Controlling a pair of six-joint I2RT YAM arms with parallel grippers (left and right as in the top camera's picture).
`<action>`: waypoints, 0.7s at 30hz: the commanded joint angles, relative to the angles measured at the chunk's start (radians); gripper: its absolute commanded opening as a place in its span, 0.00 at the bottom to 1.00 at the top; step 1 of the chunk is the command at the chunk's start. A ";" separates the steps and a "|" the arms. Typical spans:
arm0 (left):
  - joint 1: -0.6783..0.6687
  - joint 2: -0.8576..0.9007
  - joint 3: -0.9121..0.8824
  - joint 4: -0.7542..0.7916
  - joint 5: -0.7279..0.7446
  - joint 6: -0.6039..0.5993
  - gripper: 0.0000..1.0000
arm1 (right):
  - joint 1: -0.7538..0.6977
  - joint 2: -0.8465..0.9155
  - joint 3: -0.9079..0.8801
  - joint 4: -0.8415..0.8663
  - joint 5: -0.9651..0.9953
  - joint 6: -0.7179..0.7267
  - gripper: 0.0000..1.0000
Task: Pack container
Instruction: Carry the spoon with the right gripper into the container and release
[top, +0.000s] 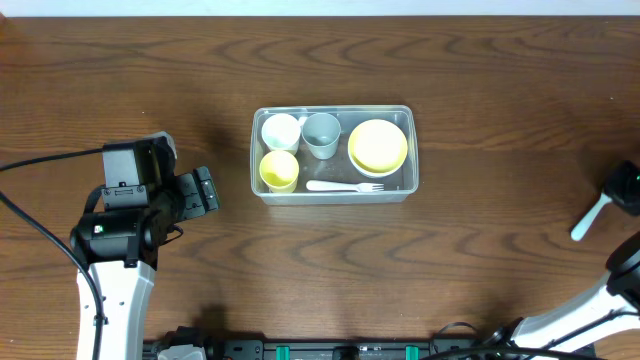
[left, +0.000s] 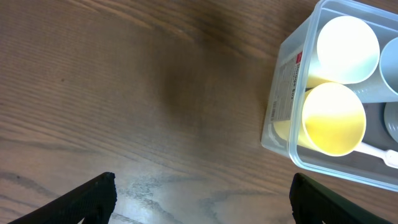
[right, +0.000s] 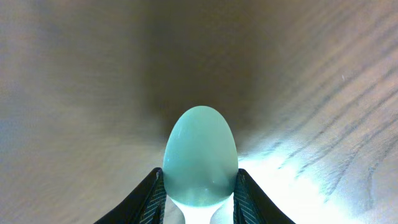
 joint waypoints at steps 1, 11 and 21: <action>-0.001 0.001 -0.015 -0.002 -0.011 0.003 0.89 | 0.062 -0.166 0.003 0.004 -0.113 0.005 0.26; -0.001 0.001 -0.015 -0.004 -0.011 0.003 0.89 | 0.496 -0.526 0.010 0.007 -0.235 -0.217 0.22; -0.001 0.001 -0.015 -0.011 -0.010 0.002 0.89 | 1.103 -0.555 0.026 -0.003 0.045 -0.274 0.09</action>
